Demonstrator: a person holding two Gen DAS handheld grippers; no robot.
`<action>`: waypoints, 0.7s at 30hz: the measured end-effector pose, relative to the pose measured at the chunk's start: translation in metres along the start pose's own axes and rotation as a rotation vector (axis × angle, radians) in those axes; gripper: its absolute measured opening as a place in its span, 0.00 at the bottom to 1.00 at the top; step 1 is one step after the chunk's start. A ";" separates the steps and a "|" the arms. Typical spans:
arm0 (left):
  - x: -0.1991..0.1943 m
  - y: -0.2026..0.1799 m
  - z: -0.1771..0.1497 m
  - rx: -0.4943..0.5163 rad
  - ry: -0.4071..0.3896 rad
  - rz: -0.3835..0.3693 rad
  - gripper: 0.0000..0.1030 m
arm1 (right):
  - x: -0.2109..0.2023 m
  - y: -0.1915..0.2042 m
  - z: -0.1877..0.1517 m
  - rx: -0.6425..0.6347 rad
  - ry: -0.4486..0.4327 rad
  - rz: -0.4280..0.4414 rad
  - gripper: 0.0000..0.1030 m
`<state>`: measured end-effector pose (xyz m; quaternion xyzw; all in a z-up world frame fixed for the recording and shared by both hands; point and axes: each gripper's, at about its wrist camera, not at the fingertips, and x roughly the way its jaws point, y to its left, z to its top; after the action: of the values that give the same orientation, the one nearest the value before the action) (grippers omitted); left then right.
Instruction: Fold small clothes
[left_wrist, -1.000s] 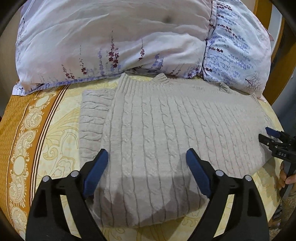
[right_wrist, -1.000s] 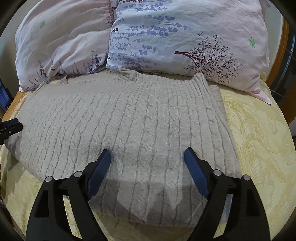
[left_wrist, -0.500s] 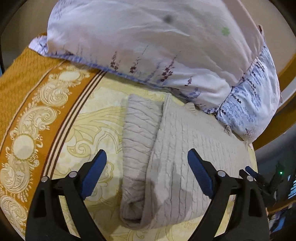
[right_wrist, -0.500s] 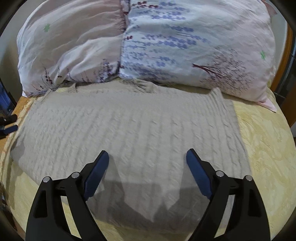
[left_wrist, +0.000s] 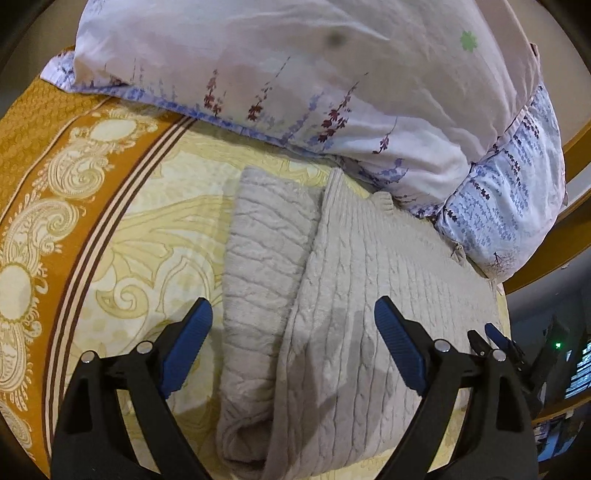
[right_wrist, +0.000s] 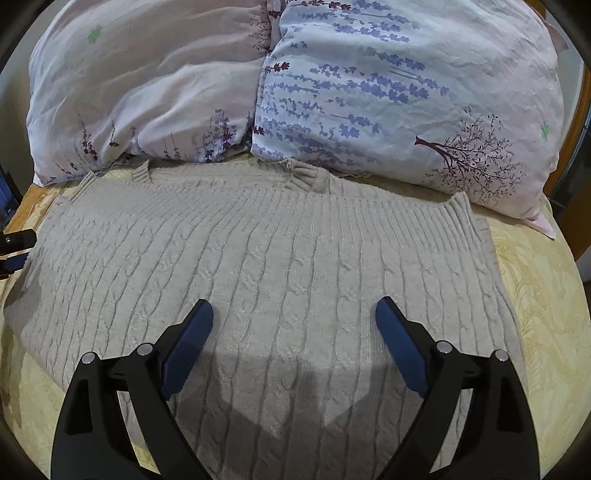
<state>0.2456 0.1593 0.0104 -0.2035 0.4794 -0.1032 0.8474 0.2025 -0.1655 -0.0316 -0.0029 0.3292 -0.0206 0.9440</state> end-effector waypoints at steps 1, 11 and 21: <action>0.001 -0.001 0.000 0.000 -0.001 -0.002 0.86 | 0.000 0.000 0.000 0.001 0.002 0.001 0.89; 0.009 -0.002 0.002 -0.086 -0.008 -0.068 0.59 | 0.000 0.002 0.000 0.008 -0.009 -0.013 0.91; 0.013 -0.015 0.000 -0.158 0.015 -0.127 0.24 | -0.003 -0.001 0.000 0.020 -0.004 0.011 0.91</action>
<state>0.2529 0.1413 0.0069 -0.2989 0.4784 -0.1201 0.8169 0.2000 -0.1663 -0.0295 0.0083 0.3269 -0.0188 0.9448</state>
